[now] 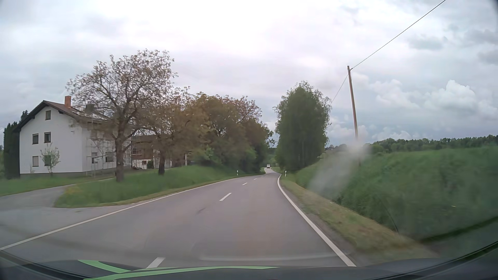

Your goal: Follow the waypoints while adhering to traffic rules and regulations

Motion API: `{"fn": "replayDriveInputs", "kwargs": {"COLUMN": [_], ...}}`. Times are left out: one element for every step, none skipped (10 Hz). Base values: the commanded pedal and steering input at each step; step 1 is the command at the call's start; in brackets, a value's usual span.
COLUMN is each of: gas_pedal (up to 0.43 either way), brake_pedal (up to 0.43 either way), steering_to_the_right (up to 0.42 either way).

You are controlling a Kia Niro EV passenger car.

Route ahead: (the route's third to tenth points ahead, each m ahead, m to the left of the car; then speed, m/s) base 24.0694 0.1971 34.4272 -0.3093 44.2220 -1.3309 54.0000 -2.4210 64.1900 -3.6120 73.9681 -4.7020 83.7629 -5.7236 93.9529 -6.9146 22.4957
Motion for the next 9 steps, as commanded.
{"fn": "replayDriveInputs", "kwargs": {"gas_pedal": [0.079,0.087,0.087,0.098,0.098,0.110,0.110,0.110,0.110], "brake_pedal": [0.000,0.000,0.000,0.000,0.000,0.000,0.000,0.000,0.000], "steering_to_the_right": [0.028,0.026,0.025,0.023,0.020,0.018,0.016,0.015,0.012]}}
